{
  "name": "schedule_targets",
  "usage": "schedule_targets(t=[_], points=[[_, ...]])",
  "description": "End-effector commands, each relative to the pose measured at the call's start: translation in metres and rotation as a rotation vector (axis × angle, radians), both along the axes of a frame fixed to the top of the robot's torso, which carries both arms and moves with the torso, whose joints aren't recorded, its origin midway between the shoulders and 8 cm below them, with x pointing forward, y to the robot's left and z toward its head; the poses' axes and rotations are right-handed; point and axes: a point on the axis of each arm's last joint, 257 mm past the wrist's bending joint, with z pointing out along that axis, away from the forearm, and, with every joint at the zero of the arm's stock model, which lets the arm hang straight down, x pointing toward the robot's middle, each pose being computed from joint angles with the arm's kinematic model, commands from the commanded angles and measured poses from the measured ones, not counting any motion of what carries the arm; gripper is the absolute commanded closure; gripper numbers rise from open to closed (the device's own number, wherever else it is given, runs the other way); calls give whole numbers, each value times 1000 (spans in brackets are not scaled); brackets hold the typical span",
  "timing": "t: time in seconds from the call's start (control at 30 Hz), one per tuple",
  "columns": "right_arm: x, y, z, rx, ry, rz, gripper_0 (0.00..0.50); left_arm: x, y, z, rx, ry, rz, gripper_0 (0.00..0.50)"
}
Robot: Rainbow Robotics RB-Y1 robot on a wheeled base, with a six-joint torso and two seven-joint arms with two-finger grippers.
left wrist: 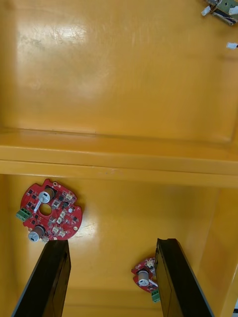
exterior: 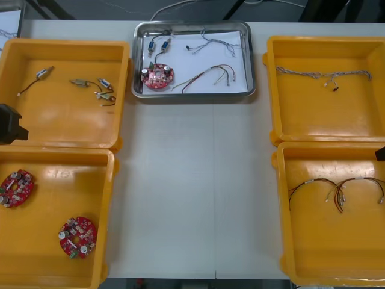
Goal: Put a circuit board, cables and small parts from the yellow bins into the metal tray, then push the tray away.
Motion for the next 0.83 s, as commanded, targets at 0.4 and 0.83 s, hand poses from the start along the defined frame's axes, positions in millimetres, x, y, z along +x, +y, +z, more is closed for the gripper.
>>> schedule_targets(t=[0.4, 0.83], points=[[-2, -4, 3, 33, -8, -55, 0, 9, -9, 10, 30, -35, -72, 0], [-2, -4, 3, 33, -8, -55, 0, 9, -9, 10, 30, -35, -72, 0]])
